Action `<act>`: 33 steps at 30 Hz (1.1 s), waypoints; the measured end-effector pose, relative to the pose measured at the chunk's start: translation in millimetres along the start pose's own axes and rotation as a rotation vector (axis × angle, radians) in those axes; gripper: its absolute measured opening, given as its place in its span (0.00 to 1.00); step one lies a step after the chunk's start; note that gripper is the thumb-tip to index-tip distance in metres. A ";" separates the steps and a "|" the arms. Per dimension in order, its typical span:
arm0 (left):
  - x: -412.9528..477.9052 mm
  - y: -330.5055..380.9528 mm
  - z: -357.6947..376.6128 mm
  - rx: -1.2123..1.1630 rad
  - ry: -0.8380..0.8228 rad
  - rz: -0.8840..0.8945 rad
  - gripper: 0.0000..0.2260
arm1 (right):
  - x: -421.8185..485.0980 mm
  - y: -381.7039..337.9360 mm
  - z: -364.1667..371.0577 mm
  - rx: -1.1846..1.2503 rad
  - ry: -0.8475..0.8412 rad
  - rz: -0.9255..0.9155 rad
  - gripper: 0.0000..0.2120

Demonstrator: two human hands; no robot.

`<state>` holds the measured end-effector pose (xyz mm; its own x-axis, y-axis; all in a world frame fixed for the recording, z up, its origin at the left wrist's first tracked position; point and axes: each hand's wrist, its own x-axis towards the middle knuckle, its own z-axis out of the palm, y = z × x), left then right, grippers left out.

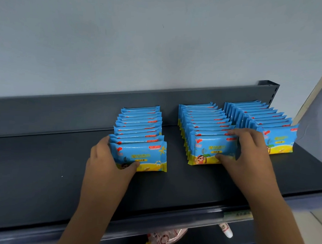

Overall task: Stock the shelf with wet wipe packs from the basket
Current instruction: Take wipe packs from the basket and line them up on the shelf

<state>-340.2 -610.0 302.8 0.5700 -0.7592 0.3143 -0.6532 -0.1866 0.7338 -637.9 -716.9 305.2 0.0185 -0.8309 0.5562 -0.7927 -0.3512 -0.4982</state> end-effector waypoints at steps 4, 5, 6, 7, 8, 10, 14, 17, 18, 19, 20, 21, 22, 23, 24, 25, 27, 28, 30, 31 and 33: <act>-1.7 1.0 -2.1 0.019 0.015 0.012 0.45 | -3.5 0.5 1.2 -0.050 0.033 -0.024 0.40; -2.5 2.4 -3.4 0.021 0.016 0.014 0.46 | -4.0 0.7 0.8 -0.052 0.034 -0.023 0.40; -3.4 3.5 -4.4 0.022 0.017 0.012 0.46 | -4.5 1.1 0.4 -0.051 0.032 -0.020 0.40; -4.0 4.0 -5.0 0.024 0.017 0.010 0.46 | -5.4 1.1 -0.3 -0.051 0.026 -0.016 0.41; -5.3 4.6 -5.3 0.025 0.017 0.010 0.46 | -6.1 0.6 -1.3 -0.050 0.021 -0.013 0.41; -7.8 4.8 -5.4 0.035 0.022 0.019 0.46 | -7.9 -2.7 -3.9 -0.038 0.023 -0.016 0.39; -14.6 6.4 -7.3 0.062 0.054 0.051 0.46 | -13.1 -23.3 -5.3 0.062 0.046 -0.093 0.28; -16.1 2.9 -11.6 0.155 0.130 0.122 0.43 | -20.7 -55.2 8.5 0.115 -0.010 -0.231 0.23; -15.9 -1.0 -13.5 0.207 0.162 0.167 0.41 | -23.6 -68.2 16.4 0.135 -0.046 -0.284 0.23; -15.6 -6.4 -16.0 0.252 0.186 0.200 0.40 | -27.0 -81.7 25.0 0.159 -0.077 -0.338 0.23; -16.7 -12.4 -19.7 0.285 0.201 0.215 0.39 | -30.7 -94.8 34.0 0.185 -0.102 -0.392 0.22; -18.1 -18.1 -24.6 0.305 0.213 0.213 0.38 | -34.6 -107.9 43.0 0.208 -0.126 -0.441 0.22; -20.5 -23.2 -31.2 0.321 0.226 0.203 0.37 | -38.5 -121.6 51.4 0.228 -0.151 -0.480 0.22; -23.8 -28.4 -38.9 0.341 0.238 0.191 0.36 | -42.8 -135.7 58.6 0.247 -0.179 -0.506 0.21; -28.1 -35.4 -48.0 0.369 0.252 0.178 0.35 | -47.6 -150.4 65.9 0.270 -0.211 -0.526 0.21; -33.4 -44.4 -58.6 0.401 0.266 0.160 0.34 | -53.9 -166.7 72.6 0.292 -0.241 -0.547 0.21; -46.1 -65.1 -84.2 0.465 0.289 0.114 0.32 | -68.8 -201.1 84.1 0.312 -0.274 -0.598 0.20; -53.4 -76.8 -98.6 0.486 0.307 0.088 0.31 | -77.2 -218.6 89.1 0.318 -0.278 -0.629 0.20; -70.4 -101.0 -131.3 0.503 0.370 0.027 0.29 | -94.9 -253.5 98.6 0.351 -0.287 -0.698 0.19; -78.8 -112.8 -148.8 0.510 0.405 -0.011 0.29 | -104.3 -270.9 103.5 0.376 -0.298 -0.730 0.18; -95.8 -137.0 -184.9 0.534 0.472 -0.086 0.27 | -125.4 -307.1 113.8 0.425 -0.329 -0.786 0.17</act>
<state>-213.1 -396.5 283.6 0.7060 -0.4004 0.5842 -0.6826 -0.6046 0.4105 -327.4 -554.0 312.7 0.6739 -0.3470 0.6523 -0.1939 -0.9350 -0.2970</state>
